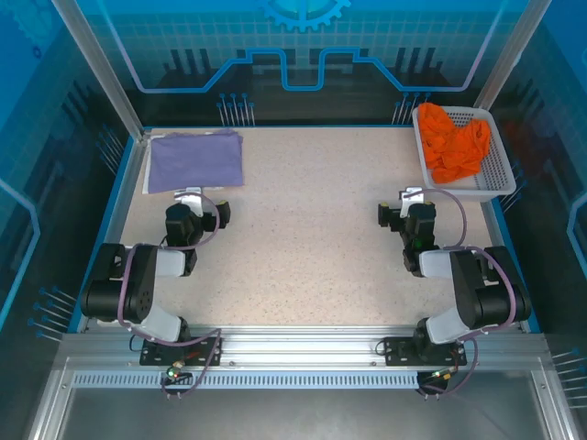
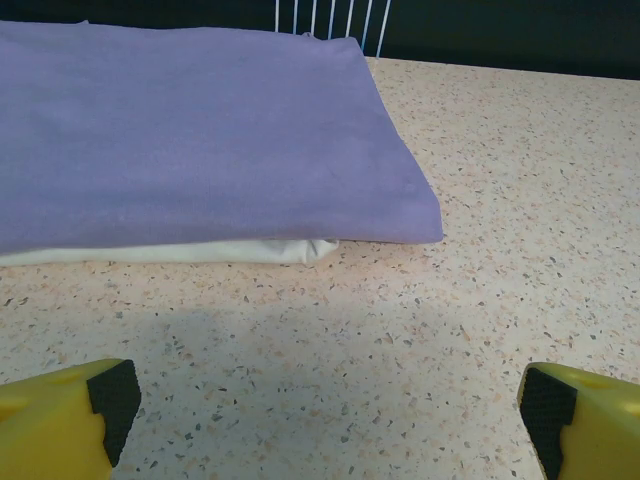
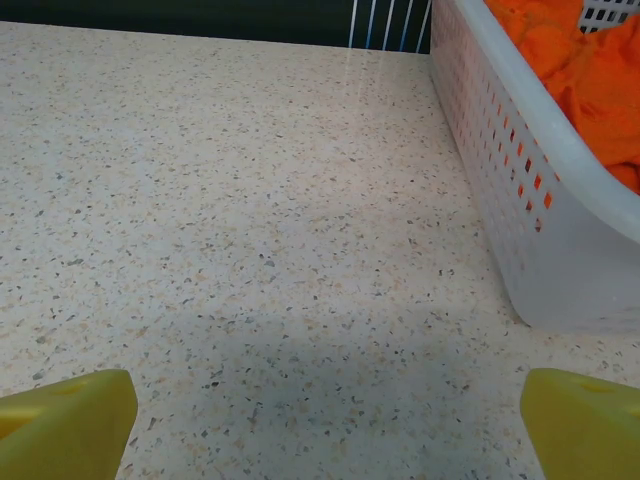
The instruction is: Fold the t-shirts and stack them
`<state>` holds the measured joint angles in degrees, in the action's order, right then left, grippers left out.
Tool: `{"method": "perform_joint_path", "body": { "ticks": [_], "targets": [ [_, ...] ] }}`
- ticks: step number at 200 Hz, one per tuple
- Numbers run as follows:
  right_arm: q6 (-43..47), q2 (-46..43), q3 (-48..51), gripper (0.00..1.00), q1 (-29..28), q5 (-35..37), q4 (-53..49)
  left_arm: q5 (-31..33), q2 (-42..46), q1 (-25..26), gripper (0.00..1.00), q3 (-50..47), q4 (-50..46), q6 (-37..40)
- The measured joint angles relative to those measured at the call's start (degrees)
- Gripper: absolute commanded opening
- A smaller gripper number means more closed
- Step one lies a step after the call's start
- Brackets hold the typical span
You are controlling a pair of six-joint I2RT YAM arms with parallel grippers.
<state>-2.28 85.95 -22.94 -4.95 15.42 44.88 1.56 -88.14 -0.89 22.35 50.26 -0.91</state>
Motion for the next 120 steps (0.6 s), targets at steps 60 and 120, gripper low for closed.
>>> {"method": "perform_joint_path", "body": {
  "ticks": [60, 120],
  "targets": [
    [0.4, 0.0, 0.0, 1.0, 0.0, -2.6, -0.3, 0.0, 0.0, 0.0, 0.99, 0.0, 0.0, 0.0],
    [0.4, 0.0, 0.0, 1.0, 0.2, -4.0, -0.3, 0.0, 0.0, 0.0, 0.99, 0.0, 0.0, 0.0]
  ]
}}
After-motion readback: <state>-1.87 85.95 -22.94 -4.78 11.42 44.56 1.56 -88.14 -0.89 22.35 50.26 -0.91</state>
